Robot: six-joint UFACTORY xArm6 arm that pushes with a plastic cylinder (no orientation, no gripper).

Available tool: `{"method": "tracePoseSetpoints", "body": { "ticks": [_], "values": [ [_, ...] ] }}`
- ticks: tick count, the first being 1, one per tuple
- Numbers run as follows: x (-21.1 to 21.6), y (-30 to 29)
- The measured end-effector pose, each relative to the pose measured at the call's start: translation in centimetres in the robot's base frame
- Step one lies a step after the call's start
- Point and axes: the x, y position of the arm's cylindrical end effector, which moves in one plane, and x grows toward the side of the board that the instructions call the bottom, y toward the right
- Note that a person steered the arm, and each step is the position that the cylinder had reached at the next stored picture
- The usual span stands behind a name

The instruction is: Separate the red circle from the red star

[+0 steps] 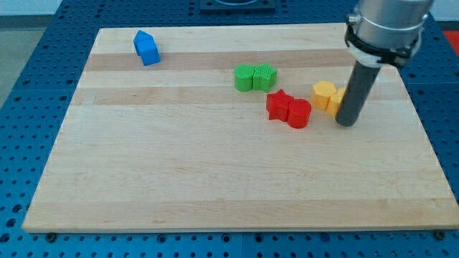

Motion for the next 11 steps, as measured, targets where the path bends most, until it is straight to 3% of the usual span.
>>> {"method": "tracePoseSetpoints", "body": {
  "ticks": [1,3,5,9,10,11],
  "values": [
    [-0.7,-0.3],
    [5.7,-3.9],
    [3.0,-11.7],
    [0.0,-4.4],
    [3.8,-8.9],
    [4.0,-15.0]
  ]
}}
